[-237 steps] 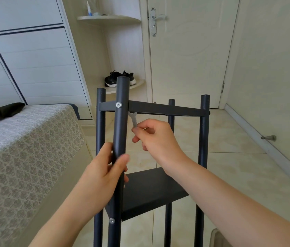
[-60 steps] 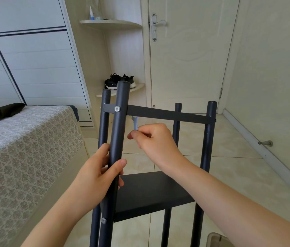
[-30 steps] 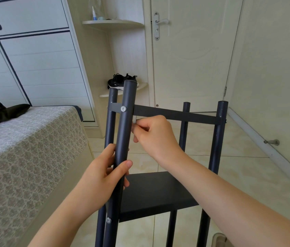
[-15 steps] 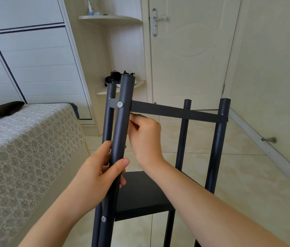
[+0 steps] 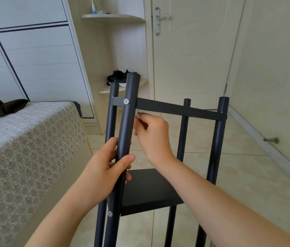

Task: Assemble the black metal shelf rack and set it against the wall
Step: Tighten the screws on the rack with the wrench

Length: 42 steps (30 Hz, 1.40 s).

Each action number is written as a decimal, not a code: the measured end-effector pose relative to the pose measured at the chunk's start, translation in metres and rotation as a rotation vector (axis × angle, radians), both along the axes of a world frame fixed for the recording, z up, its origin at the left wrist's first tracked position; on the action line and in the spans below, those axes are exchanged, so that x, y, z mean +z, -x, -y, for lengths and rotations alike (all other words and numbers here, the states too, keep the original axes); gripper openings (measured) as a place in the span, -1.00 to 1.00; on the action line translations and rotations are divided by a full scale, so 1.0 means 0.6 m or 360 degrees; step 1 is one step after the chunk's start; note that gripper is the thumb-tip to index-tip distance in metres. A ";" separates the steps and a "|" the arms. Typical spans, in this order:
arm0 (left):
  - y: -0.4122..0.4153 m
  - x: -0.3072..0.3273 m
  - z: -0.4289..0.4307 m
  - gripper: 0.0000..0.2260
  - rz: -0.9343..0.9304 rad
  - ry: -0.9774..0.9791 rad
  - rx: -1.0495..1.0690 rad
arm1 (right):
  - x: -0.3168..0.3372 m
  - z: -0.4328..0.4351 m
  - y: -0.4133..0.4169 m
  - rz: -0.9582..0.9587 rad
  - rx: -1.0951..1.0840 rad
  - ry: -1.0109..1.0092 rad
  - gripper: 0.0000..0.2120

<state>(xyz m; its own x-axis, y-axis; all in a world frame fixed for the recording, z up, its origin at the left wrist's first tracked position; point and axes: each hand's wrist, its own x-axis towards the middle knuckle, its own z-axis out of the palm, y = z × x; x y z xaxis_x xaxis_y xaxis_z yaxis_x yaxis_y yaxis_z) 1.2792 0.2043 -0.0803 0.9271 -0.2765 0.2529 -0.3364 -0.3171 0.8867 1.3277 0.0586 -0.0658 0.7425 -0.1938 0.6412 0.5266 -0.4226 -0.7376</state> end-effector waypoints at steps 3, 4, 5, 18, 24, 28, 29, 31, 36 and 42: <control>-0.001 -0.003 -0.002 -0.81 -0.0011 0.0001 0.0002 | -0.003 0.016 0.009 -0.0128 0.0045 0.0098 -0.70; -0.001 -0.003 -0.002 -0.81 -0.0011 0.0003 0.0002 | -0.006 0.021 0.012 -0.0209 0.0062 0.0140 -0.70; -0.001 -0.003 -0.002 -0.81 -0.0008 0.0005 0.0000 | -0.010 0.027 0.015 -0.0297 0.0079 0.0165 -0.72; -0.014 -0.009 -0.013 -0.83 0.0029 -0.0013 0.0135 | -0.035 0.149 0.085 -0.0825 -0.0063 0.0453 -0.80; -0.005 -0.009 -0.013 -0.78 0.0020 0.0005 0.0100 | -0.020 0.164 0.107 -0.0829 -0.0034 0.0389 -0.81; 0.003 -0.010 -0.004 -0.73 0.0018 -0.0011 0.0077 | -0.006 0.151 0.118 -0.0790 0.0062 0.0265 -0.79; 0.005 -0.012 -0.001 -0.72 0.0018 -0.0022 0.0080 | -0.002 0.145 0.121 -0.0772 0.0099 0.0213 -0.78; 0.007 -0.014 0.007 -0.72 0.0024 -0.0032 0.0083 | 0.008 0.134 0.127 -0.0724 0.0146 0.0145 -0.78; 0.006 -0.011 0.019 -0.77 0.0020 0.0041 0.0062 | 0.015 0.125 0.127 -0.0671 0.0092 0.0165 -0.80; -0.002 -0.014 0.011 -0.67 0.0026 0.0071 0.0123 | 0.005 0.202 0.106 -0.1017 -0.0228 0.0142 -0.88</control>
<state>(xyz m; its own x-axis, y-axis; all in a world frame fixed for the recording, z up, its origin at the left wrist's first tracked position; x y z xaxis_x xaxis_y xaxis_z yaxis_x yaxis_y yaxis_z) 1.2805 0.1977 -0.0885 0.9409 -0.1924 0.2786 -0.3270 -0.3033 0.8950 1.2642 -0.0629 -0.0627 0.9531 -0.2853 0.1010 -0.0690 -0.5300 -0.8452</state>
